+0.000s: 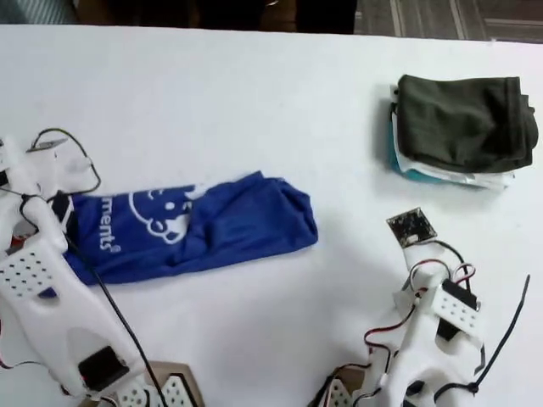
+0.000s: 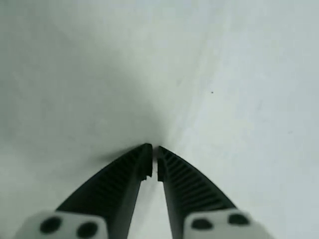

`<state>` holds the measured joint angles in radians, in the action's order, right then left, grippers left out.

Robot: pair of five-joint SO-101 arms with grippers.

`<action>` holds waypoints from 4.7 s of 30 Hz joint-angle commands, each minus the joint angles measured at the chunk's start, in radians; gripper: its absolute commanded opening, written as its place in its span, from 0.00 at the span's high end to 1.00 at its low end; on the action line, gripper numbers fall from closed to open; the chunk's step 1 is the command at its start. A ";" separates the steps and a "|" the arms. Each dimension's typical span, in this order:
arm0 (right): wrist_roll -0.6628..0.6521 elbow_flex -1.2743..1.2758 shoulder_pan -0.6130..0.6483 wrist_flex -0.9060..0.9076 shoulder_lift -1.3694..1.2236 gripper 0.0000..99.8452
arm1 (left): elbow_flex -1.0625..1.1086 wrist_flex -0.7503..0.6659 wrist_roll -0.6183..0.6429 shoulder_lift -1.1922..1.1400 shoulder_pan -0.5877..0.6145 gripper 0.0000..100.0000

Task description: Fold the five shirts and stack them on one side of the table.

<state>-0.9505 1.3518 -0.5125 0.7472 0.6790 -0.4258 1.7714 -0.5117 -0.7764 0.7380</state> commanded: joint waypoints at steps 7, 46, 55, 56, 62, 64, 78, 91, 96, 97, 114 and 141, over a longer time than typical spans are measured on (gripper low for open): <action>-0.002 0.018 -0.002 -0.058 0.024 0.97 | 0.271 0.017 0.123 0.523 -0.244 0.97; 0.068 0.018 -0.007 -0.074 0.022 0.97 | -0.326 -0.052 0.397 0.157 -1.192 0.85; 0.068 0.018 -0.007 -0.074 0.022 0.97 | -0.535 0.012 0.391 0.210 -1.065 0.78; 0.068 0.018 -0.007 -0.074 0.022 0.97 | -0.532 0.014 0.391 0.218 -1.039 0.78; 0.068 0.018 -0.007 -0.074 0.024 0.97 | -0.351 0.006 0.384 0.238 -0.976 0.98; 0.068 0.018 -0.007 -0.074 0.024 0.97 | -0.278 -0.038 0.348 0.239 -0.973 0.94; 0.068 0.018 -0.008 -0.087 0.021 0.97 | -0.122 -0.117 0.342 0.247 -1.076 0.97; 0.068 0.018 -0.008 -0.087 0.021 0.97 | -0.257 0.014 0.351 0.249 -1.257 0.97; 0.068 0.018 -0.010 -0.087 0.021 0.97 | -0.312 0.005 0.325 0.239 -1.105 0.97; 0.068 0.018 -0.010 -0.087 0.021 0.97 | -0.311 -0.002 0.325 0.238 -1.077 0.97; 0.068 0.018 -0.010 -0.087 0.022 0.97 | -0.088 -0.084 0.333 0.167 -1.106 0.97; 0.068 0.018 -0.010 -0.088 0.022 0.97 | 0.053 -0.115 0.361 0.235 -1.241 0.97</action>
<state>-0.8922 1.3732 -0.5140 0.7058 0.6820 -0.4089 1.6901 -0.1588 -0.5554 -0.4895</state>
